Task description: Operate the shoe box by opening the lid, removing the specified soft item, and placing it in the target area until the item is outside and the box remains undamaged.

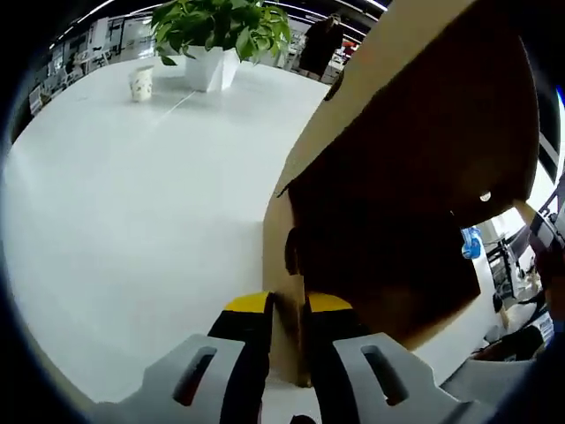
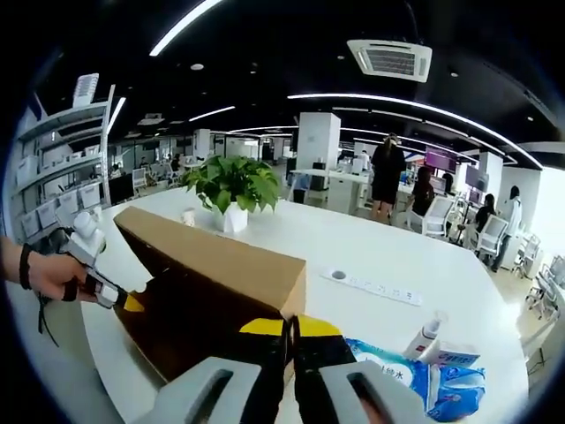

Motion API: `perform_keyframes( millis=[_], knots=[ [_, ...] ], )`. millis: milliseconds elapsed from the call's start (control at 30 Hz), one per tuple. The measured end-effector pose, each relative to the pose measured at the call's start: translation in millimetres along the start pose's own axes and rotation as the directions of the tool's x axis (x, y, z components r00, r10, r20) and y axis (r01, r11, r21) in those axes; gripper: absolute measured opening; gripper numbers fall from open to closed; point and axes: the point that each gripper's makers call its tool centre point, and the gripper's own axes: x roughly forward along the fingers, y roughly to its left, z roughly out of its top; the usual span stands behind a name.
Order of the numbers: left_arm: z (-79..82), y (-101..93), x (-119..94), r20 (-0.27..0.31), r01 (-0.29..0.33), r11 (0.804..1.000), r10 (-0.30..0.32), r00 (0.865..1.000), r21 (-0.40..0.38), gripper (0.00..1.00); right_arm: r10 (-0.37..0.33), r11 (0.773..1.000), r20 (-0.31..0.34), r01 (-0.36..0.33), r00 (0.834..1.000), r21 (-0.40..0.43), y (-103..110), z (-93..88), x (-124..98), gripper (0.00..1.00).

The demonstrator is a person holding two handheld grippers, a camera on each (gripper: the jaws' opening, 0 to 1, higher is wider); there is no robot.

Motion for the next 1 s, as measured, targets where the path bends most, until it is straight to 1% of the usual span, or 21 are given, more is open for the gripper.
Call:
perform_keyframes(
  millis=[100, 367, 467, 733, 1000],
  knots=[
    [-1.0, -1.2, -0.1, -0.004, 0.008, 1.000, -0.008, 1.000, 0.028, 0.13, 0.001, 1.000, 0.001, -0.001, 1.000, 0.002, 0.4, -2.9, -0.2, 0.00],
    [-2.2, -3.1, -1.8, -0.005, 0.030, 0.997, -0.030, 1.000, 0.069, 0.14, -0.005, 1.000, 0.006, 0.005, 1.000, 0.014, 1.9, -5.4, -2.6, 0.00],
    [-0.9, -0.5, -1.2, 0.000, 0.028, 0.995, -0.028, 1.000, 0.100, 0.14, -0.002, 1.000, 0.010, 0.002, 1.000, 0.019, 4.1, -6.5, -4.0, 0.00],
    [0.0, 0.2, -3.9, 0.010, 0.042, 0.993, -0.043, 0.999, 0.112, 0.15, -0.004, 0.999, 0.008, 0.004, 1.000, 0.034, 7.4, -13.9, -6.8, 0.00],
    [0.8, 3.5, -6.4, 0.026, 0.027, 0.993, -0.030, 0.999, 0.112, 0.17, 0.003, 0.999, 0.005, -0.004, 1.000, 0.042, 11.1, -19.4, -9.7, 0.00]
  ],
)
